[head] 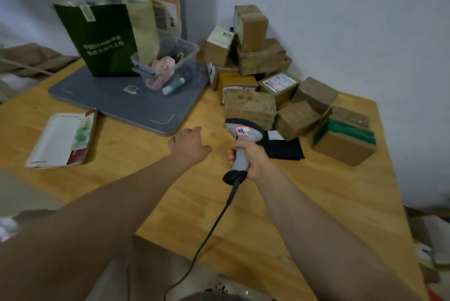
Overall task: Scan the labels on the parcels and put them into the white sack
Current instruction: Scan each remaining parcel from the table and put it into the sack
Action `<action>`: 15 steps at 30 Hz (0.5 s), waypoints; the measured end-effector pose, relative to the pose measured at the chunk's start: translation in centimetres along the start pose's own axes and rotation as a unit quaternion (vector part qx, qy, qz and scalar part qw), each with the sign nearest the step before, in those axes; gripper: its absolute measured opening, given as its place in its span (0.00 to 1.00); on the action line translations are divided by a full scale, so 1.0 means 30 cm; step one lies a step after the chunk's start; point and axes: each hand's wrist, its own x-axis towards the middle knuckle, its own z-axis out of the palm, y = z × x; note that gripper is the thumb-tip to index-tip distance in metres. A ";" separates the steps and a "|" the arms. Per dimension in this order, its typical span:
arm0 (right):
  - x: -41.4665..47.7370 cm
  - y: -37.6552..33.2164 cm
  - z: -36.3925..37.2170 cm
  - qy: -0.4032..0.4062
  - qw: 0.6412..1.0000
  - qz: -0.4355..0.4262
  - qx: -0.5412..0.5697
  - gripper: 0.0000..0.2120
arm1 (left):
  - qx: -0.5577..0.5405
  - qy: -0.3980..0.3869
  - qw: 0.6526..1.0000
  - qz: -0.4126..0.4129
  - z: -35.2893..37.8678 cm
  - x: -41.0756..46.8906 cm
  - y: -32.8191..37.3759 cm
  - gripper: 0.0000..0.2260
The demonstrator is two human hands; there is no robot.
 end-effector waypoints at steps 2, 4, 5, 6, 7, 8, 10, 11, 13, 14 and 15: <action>0.019 -0.062 -0.036 -0.012 1.000 0.004 0.021 0.09 | -0.001 -0.003 1.000 -0.002 0.003 0.026 0.049 0.32; 0.037 -0.136 -0.055 -0.020 0.999 -0.005 0.036 0.09 | -0.001 0.000 1.000 -0.007 0.000 0.050 0.092 0.31; 0.047 -0.173 -0.058 -0.020 0.999 -0.016 0.039 0.09 | -0.003 0.005 1.000 -0.009 -0.004 0.063 0.111 0.30; 0.057 -0.207 -0.060 -0.013 0.999 -0.028 0.042 0.09 | -0.007 0.011 1.000 -0.008 -0.010 0.077 0.128 0.29; 0.067 -0.236 -0.060 -0.001 0.998 -0.040 0.049 0.08 | -0.012 0.014 1.000 -0.005 -0.016 0.092 0.143 0.29; 0.078 -0.259 -0.062 0.018 0.997 -0.051 0.059 0.07 | -0.021 0.014 1.000 0.003 -0.020 0.107 0.157 0.29; 0.102 -0.292 -0.071 0.067 0.992 -0.077 0.080 0.05 | -0.049 0.007 0.998 0.024 -0.024 0.145 0.178 0.29; 0.115 -0.302 -0.079 0.094 0.987 -0.088 0.093 0.05 | -0.062 0.002 0.997 0.034 -0.025 0.168 0.185 0.29; 0.146 -0.312 -0.101 0.134 0.980 -0.098 0.111 0.06 | -0.073 -0.010 0.996 0.050 -0.020 0.224 0.195 0.28; 0.158 -0.311 -0.112 0.145 0.978 -0.098 0.113 0.07 | -0.069 -0.014 0.996 0.057 -0.014 0.256 0.202 0.27; 0.169 -0.308 -0.124 0.155 0.977 -0.096 0.113 0.07 | -0.059 -0.019 0.996 0.068 -0.007 0.290 0.211 0.26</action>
